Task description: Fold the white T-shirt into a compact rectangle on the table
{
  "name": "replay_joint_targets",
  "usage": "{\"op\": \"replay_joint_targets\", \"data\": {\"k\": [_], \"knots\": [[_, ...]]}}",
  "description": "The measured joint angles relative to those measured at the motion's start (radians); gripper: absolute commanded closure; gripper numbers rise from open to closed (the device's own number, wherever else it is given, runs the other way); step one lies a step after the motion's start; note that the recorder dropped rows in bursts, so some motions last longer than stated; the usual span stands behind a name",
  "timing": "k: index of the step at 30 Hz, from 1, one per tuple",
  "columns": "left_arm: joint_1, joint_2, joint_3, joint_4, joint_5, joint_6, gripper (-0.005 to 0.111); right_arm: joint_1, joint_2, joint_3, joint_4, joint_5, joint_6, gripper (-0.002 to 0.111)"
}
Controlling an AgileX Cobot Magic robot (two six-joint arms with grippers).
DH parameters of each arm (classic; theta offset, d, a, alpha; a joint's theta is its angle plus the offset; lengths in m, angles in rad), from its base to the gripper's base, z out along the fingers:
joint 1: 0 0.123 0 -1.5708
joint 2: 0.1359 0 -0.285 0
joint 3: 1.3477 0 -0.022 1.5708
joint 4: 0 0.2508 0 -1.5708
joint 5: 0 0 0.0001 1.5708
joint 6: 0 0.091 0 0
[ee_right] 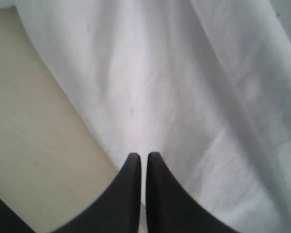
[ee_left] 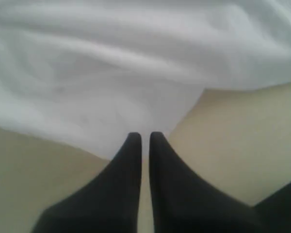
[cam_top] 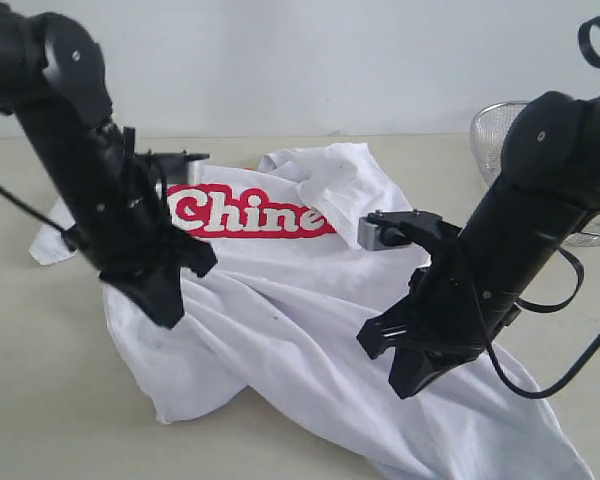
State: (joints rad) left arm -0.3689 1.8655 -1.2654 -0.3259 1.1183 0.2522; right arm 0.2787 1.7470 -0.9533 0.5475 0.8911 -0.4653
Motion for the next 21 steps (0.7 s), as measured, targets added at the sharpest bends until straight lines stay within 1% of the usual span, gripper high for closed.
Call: {"op": "replay_joint_targets", "data": {"k": [3, 7, 11, 12, 14, 18, 20, 21], "knots": [[0.000, -0.088, 0.186, -0.076, -0.065, -0.003, 0.102, 0.000, 0.025, 0.000, -0.002, -0.023, -0.010, 0.108], [0.000, -0.236, 0.425, -0.205, -0.226, -0.003, 0.102, 0.000, 0.027, -0.010, 0.035, -0.051, -0.046, 0.108], [0.000, -0.329, 0.557, -0.371, -0.378, 0.047, 0.101, 0.000, 0.027, -0.020, 0.065, -0.058, -0.081, 0.108], [0.000, -0.338, 0.580, -0.404, -0.411, 0.063, 0.098, 0.000, 0.027, -0.020, 0.069, -0.064, -0.083, 0.108], [0.000, -0.342, 0.607, -0.437, -0.460, 0.091, 0.087, 0.000, 0.027, -0.022, 0.069, -0.068, -0.089, 0.108], [0.000, -0.333, 0.621, -0.452, -0.505, 0.110, 0.051, 0.000, 0.027, -0.022, 0.071, -0.069, -0.100, 0.108], [0.000, -0.326, 0.621, -0.457, -0.523, 0.106, 0.044, 0.000, 0.027, -0.022, 0.073, -0.069, -0.102, 0.108], [0.000, -0.324, 0.621, -0.459, -0.530, 0.097, 0.044, 0.000, 0.027, -0.022, 0.073, -0.069, -0.102, 0.108]]}}
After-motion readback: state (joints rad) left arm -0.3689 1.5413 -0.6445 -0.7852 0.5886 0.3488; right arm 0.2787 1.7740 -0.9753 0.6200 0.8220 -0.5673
